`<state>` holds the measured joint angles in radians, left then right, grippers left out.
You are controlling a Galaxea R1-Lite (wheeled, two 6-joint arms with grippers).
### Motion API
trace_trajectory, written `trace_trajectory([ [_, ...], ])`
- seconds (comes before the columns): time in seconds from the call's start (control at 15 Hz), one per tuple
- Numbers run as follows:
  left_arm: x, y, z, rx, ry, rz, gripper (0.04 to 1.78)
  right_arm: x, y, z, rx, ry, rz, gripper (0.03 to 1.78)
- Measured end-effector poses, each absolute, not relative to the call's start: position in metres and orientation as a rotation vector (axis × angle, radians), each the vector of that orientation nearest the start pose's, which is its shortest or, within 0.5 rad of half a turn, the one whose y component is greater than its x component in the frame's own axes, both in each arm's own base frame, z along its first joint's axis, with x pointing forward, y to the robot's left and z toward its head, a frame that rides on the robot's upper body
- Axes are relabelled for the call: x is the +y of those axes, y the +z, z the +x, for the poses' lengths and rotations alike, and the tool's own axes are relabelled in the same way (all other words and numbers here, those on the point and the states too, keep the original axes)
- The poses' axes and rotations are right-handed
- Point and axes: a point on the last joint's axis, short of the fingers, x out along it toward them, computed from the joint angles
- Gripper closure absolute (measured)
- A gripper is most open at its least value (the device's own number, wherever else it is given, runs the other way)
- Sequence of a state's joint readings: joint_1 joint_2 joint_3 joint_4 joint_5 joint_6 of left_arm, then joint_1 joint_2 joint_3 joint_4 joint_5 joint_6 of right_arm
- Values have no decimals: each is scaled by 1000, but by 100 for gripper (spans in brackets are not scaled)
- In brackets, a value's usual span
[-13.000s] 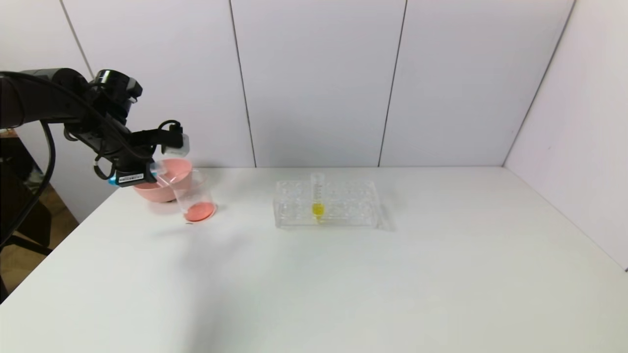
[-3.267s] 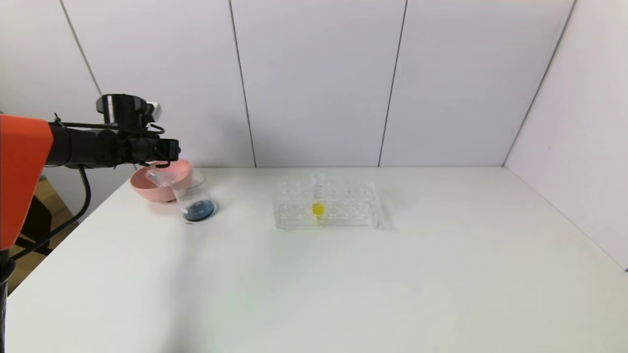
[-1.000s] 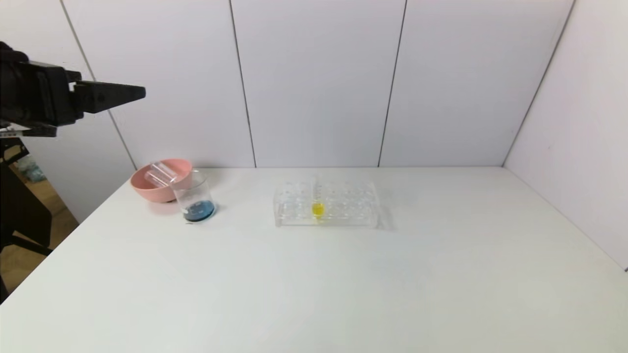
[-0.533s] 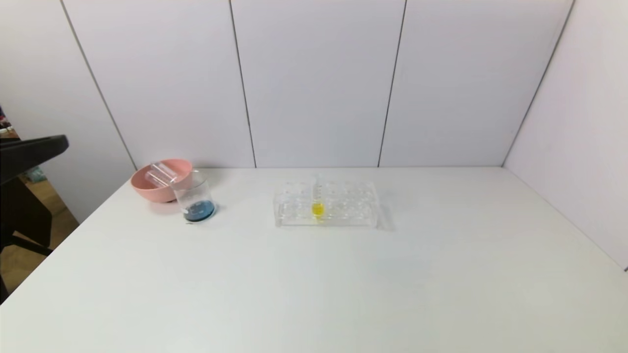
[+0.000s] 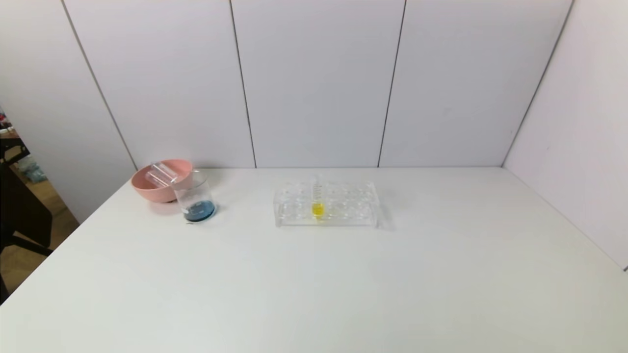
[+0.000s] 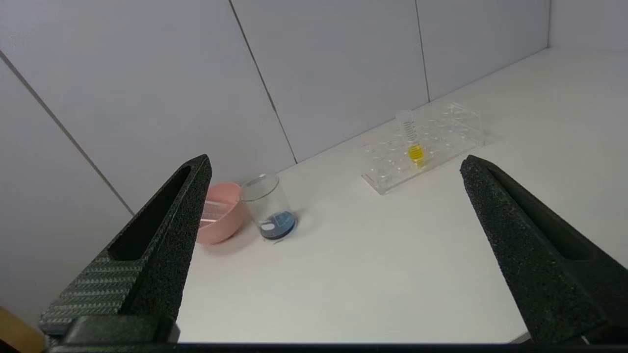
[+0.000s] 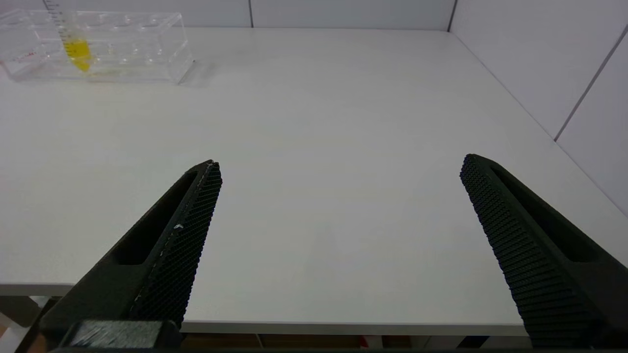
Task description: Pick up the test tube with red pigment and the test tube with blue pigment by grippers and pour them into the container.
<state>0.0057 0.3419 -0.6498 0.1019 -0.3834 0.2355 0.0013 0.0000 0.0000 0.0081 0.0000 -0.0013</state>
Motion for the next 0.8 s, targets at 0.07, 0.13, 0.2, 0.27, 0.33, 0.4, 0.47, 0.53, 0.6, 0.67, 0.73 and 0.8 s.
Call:
trace_trajectory([
  [0.07,-9,234,-48,-275,-341,317,5,0,75,-23,9,1,-1,4],
  [0.13,-9,223,-54,-296,-333,352,5,0,75,-23,9,1,-1,4],
  [0.2,-9,211,-59,-311,-328,372,5,0,75,-23,9,1,-1,4],
  [0.27,-9,198,-63,-322,-325,382,5,0,75,-23,9,1,-1,4],
  [0.33,-9,186,-65,-323,-325,386,5,0,75,-23,9,1,-1,4],
  [0.4,-9,174,-63,-315,-328,387,5,0,75,-23,8,1,-1,4],
  [0.47,-9,162,-60,-296,-332,385,5,0,75,-23,9,1,-1,4],
  [0.53,-9,150,-55,-270,-335,381,5,0,75,-23,9,1,-1,4],
  [0.6,-9,137,-49,-239,-340,373,5,0,75,-23,9,1,-1,4],
  [0.67,-9,125,-43,-208,-343,359,5,0,75,-23,8,1,-1,4],
  [0.73,-8,113,-37,-184,-346,342,5,0,75,-23,9,1,-1,4],
  [0.8,-8,104,-33,-166,-347,318,5,0,75,-23,9,1,-1,4],
])
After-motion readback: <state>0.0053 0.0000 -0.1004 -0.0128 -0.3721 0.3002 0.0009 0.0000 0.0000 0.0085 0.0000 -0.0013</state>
